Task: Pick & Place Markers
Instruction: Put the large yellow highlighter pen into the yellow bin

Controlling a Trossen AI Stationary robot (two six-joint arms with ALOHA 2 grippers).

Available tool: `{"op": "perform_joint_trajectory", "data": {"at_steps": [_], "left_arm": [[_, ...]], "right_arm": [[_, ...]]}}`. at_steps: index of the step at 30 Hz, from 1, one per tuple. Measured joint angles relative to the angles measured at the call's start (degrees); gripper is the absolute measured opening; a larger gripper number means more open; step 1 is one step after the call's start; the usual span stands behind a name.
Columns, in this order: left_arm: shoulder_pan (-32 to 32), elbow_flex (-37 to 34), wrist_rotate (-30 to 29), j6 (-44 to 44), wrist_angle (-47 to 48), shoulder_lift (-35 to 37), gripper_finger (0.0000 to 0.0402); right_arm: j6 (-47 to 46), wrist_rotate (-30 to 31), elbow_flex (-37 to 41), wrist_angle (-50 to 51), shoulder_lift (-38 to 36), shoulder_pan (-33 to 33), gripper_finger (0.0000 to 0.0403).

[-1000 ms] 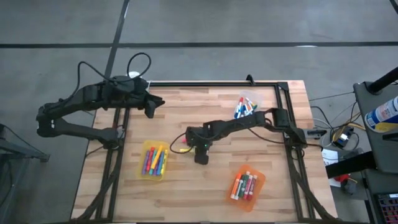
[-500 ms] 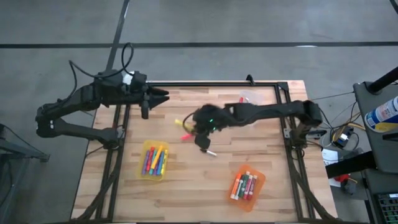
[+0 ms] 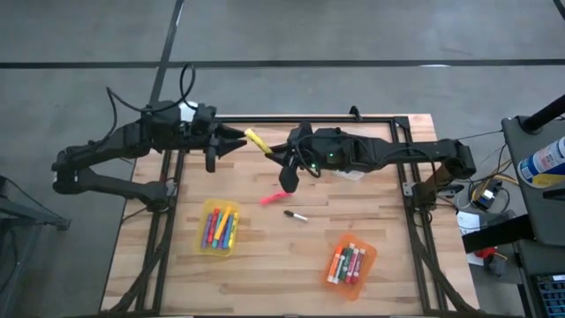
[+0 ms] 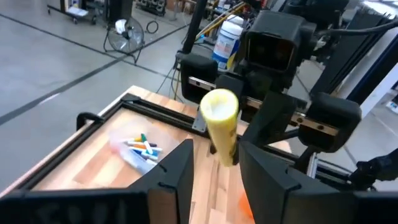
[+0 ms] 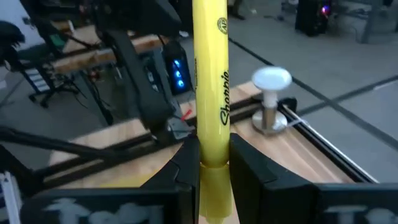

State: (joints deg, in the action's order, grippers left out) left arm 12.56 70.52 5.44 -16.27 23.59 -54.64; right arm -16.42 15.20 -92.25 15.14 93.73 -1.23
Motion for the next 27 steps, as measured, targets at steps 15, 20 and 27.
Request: {"op": "perform_joint_trajectory", "data": {"at_steps": [15,20,27], "left_arm": [[0.0,0.0,3.7,-3.5,-10.1,-4.9,0.0122],[0.0,0.0,4.0,-5.4,-10.0,-5.6,0.0113],[0.0,0.0,3.9,-6.5,-9.8,-5.2,0.0052]], "right_arm": [[0.6,-0.2,0.0,-4.5,0.1,0.5,0.0048],[0.4,-0.4,0.0,-4.4,0.1,0.5,0.0048],[-0.4,-0.9,0.0,-4.5,0.1,0.5,0.0062]]}}
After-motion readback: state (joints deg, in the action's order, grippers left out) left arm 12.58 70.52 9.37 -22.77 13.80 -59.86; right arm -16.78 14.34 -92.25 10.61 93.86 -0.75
